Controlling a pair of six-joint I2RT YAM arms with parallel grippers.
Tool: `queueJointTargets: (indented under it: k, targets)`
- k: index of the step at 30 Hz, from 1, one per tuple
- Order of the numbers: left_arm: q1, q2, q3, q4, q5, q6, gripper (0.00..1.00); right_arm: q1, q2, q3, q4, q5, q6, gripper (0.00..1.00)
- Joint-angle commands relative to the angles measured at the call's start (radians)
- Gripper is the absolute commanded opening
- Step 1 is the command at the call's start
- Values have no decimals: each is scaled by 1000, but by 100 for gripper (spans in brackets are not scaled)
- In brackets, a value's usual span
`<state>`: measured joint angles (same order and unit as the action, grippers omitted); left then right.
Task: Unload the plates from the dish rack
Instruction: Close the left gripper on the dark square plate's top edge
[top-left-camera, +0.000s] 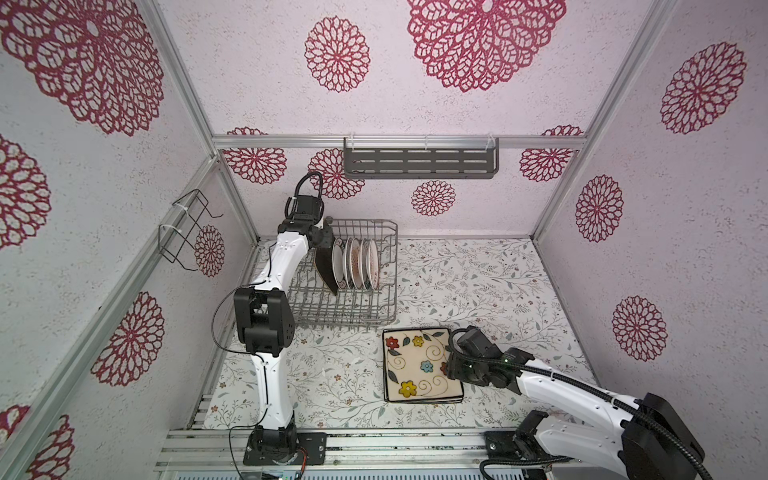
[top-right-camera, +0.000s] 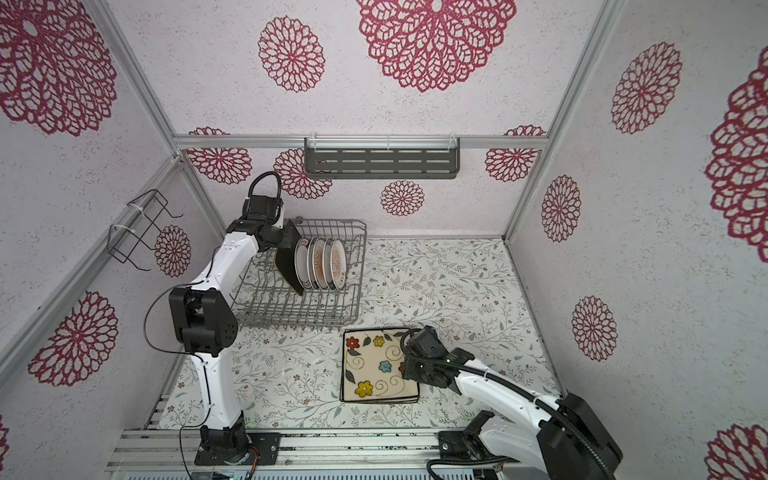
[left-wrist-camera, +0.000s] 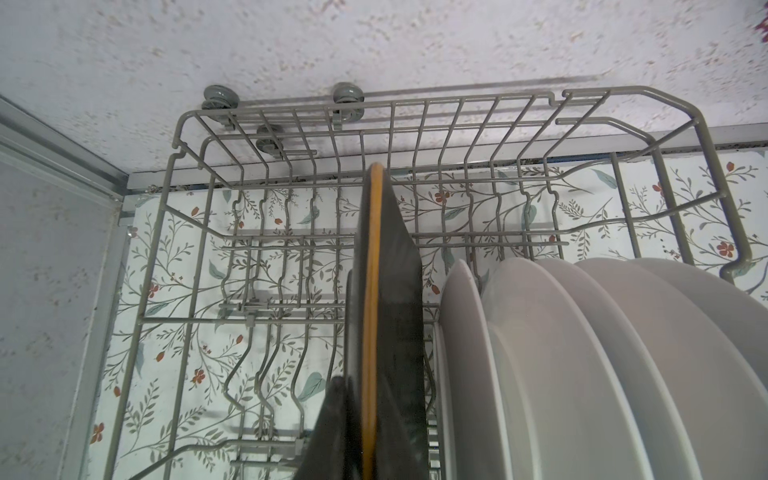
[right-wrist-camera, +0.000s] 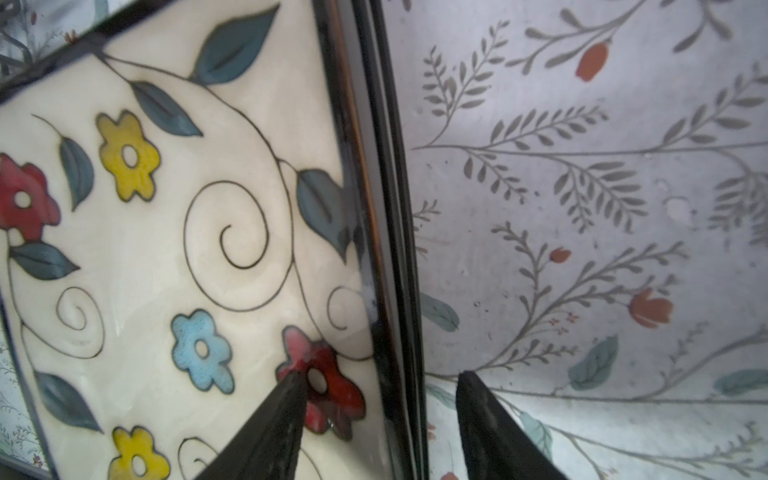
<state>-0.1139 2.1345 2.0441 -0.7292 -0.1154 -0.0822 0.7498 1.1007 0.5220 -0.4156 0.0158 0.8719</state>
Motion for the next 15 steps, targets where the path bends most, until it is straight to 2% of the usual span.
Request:
queueJointTargets:
  k: [1, 9, 15]
  targets:
    - [-24, -51, 53, 12, -26, -16, 0, 2, 2, 22, 4, 26, -21, 61]
    - [-51, -99, 83, 18, -167, 14, 0, 2, -22, 7, 5, 35, -18, 62]
    - [-59, -139, 83, 45, -212, 19, 0, 2, -36, 1, 8, 39, -23, 62]
